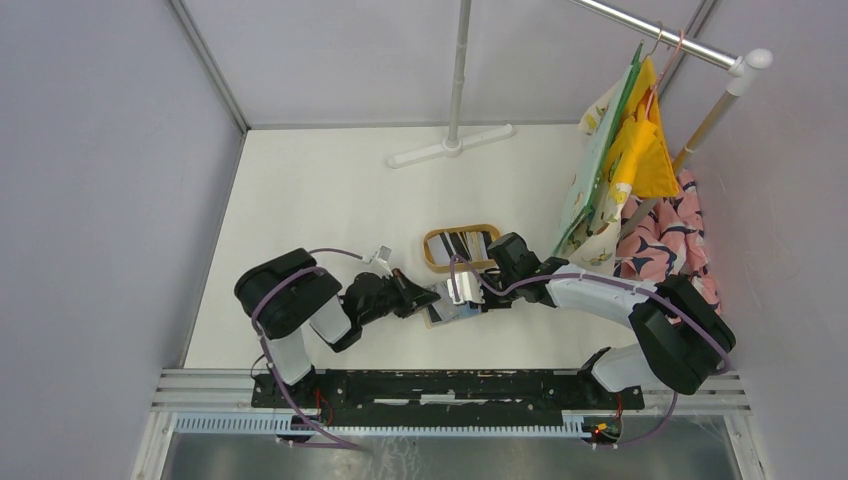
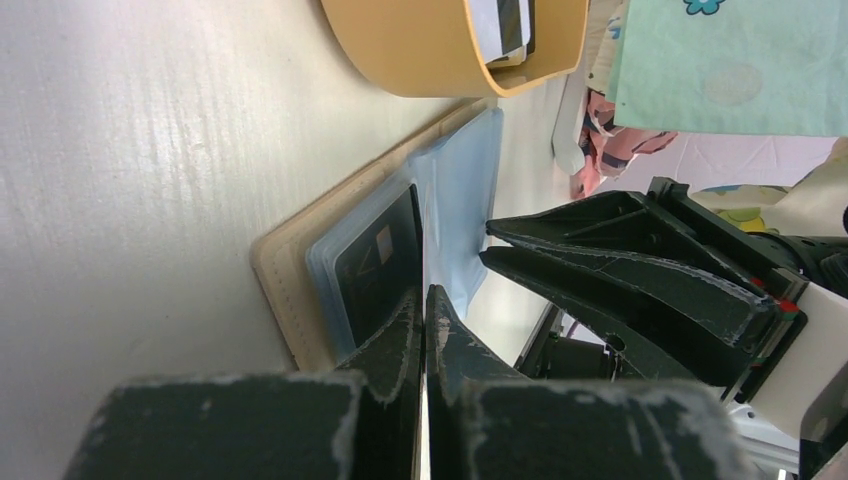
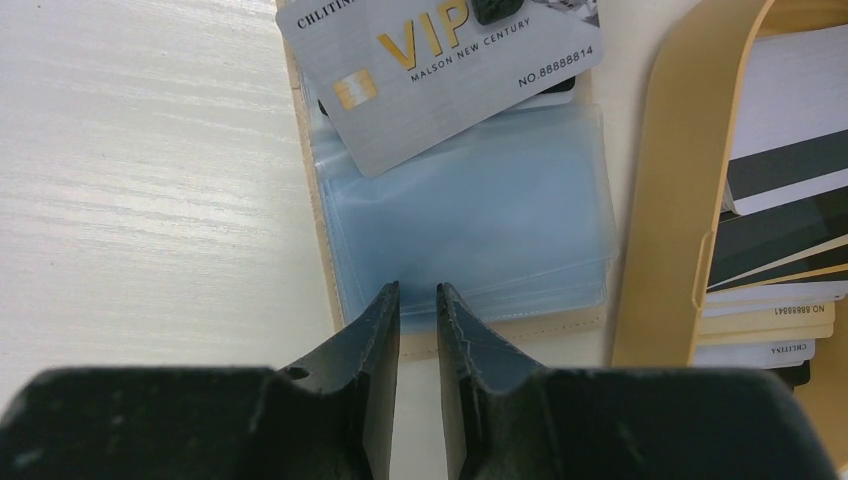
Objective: Put the credit cards into the card holder
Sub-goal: Insert the credit card into the card holder.
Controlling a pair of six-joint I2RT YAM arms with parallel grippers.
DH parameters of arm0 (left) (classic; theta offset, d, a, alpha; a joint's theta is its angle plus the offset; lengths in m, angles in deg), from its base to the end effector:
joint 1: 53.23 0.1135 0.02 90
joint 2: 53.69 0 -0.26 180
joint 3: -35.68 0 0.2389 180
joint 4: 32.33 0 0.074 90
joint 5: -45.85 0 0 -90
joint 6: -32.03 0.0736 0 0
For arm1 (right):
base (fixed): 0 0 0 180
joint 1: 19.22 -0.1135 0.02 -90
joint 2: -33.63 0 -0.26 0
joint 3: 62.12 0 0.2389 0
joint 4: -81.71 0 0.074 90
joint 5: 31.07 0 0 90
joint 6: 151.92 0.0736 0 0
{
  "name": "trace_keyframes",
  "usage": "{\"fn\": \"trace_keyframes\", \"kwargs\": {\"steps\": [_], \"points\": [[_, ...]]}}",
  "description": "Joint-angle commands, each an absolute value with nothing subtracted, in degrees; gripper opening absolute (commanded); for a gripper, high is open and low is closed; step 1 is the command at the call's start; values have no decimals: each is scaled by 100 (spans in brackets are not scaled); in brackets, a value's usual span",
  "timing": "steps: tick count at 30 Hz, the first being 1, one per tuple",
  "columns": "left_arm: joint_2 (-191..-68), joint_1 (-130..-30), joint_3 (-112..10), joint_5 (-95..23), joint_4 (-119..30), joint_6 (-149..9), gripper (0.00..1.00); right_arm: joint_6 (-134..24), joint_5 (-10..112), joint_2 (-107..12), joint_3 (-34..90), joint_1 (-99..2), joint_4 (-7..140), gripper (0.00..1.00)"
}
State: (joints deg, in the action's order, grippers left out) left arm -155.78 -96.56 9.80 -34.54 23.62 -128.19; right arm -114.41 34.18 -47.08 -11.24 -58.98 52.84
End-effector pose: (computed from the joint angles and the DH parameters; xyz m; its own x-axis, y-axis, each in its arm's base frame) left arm 0.1872 -0.1935 0.0850 -0.8291 -0.4934 -0.2631 0.0305 0.4299 -0.9023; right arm 0.1790 0.1890 0.1309 0.1934 -0.7762 -0.6001 -0.9765 -0.0931 -0.1943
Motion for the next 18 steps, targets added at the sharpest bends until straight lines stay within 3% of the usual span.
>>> {"fn": "trace_keyframes", "kwargs": {"steps": [1,18], "points": [[-15797,-9630,869,-3342,2633,-12908,2,-11378,3485,-4732,-959,-5929,5328,26],[-15915,-9680,438,-3124,1868,-12955,2,-11343,3529,-4657,-978,-5921,5397,30]]}}
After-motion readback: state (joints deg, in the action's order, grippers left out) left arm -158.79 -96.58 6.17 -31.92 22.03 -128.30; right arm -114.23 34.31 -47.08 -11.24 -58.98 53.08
